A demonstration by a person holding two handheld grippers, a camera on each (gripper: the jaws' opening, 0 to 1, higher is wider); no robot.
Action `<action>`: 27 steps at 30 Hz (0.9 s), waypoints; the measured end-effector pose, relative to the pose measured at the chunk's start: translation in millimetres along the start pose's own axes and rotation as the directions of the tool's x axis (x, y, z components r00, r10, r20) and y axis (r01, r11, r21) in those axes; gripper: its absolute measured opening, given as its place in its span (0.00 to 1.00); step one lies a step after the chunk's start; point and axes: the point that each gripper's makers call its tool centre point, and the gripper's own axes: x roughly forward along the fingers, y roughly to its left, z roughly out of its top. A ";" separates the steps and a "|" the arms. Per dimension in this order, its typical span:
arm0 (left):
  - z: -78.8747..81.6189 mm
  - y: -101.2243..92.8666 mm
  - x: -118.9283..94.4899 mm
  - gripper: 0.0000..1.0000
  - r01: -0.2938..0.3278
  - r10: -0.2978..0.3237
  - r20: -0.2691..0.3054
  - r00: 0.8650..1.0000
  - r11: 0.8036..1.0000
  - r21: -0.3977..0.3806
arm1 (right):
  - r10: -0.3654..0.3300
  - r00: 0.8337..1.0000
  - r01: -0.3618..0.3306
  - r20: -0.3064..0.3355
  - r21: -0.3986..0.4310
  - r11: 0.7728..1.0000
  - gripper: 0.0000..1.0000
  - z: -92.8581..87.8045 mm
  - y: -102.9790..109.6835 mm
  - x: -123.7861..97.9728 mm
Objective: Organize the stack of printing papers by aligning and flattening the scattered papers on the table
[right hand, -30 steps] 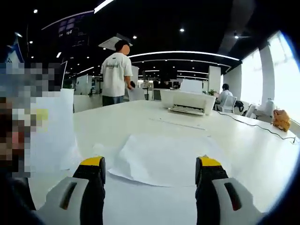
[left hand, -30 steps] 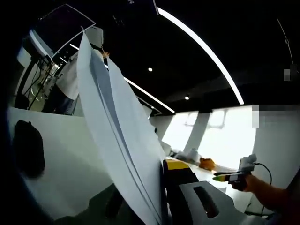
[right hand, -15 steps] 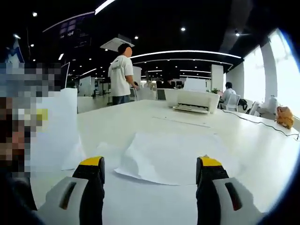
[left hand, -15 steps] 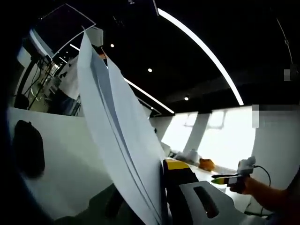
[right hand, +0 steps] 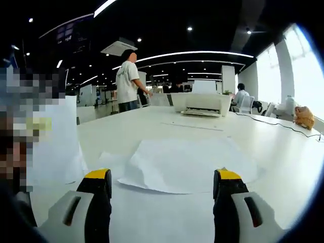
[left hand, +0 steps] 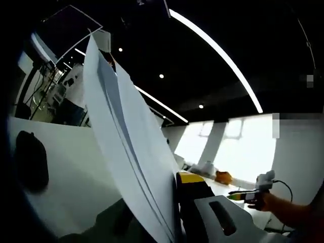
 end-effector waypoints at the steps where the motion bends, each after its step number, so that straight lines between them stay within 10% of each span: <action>1: 0.1 0.1 0.0 0.09 0.000 0.000 0.000 1.000 1.000 0.000 | 0.002 1.000 -0.002 0.000 0.001 1.000 0.78 -0.4 0.0 0.8; 27: 0.5 2.2 -0.4 0.09 0.003 -0.003 -0.002 1.000 1.000 0.017 | 0.039 0.999 -0.039 -0.011 -0.016 0.999 0.73 -5.4 -0.9 13.2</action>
